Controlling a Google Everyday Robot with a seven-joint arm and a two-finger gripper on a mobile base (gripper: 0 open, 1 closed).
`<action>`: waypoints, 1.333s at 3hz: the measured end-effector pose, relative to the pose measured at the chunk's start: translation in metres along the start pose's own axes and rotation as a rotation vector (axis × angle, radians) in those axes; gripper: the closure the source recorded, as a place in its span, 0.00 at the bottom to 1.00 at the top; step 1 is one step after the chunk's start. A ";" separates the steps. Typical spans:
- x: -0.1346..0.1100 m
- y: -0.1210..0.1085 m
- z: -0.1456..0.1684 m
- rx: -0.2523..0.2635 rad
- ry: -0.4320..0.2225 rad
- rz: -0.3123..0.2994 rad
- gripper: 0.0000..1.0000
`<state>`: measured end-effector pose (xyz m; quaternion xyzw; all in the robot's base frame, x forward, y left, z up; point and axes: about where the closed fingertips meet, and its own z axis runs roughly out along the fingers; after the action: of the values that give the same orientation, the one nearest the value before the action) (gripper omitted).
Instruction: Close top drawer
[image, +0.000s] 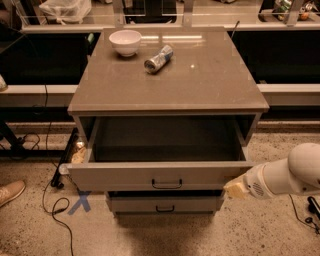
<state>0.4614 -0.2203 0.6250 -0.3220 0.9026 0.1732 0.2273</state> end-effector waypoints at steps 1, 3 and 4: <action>0.000 0.000 0.000 0.000 0.000 0.000 1.00; -0.019 -0.010 0.009 0.041 -0.122 0.035 1.00; -0.037 -0.018 0.012 0.059 -0.187 0.035 1.00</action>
Offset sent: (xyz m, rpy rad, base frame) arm 0.0080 0.0022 -0.0069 0.0323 -0.0314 -0.0510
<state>0.5025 -0.2092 0.6310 -0.2819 0.8876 0.1797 0.3169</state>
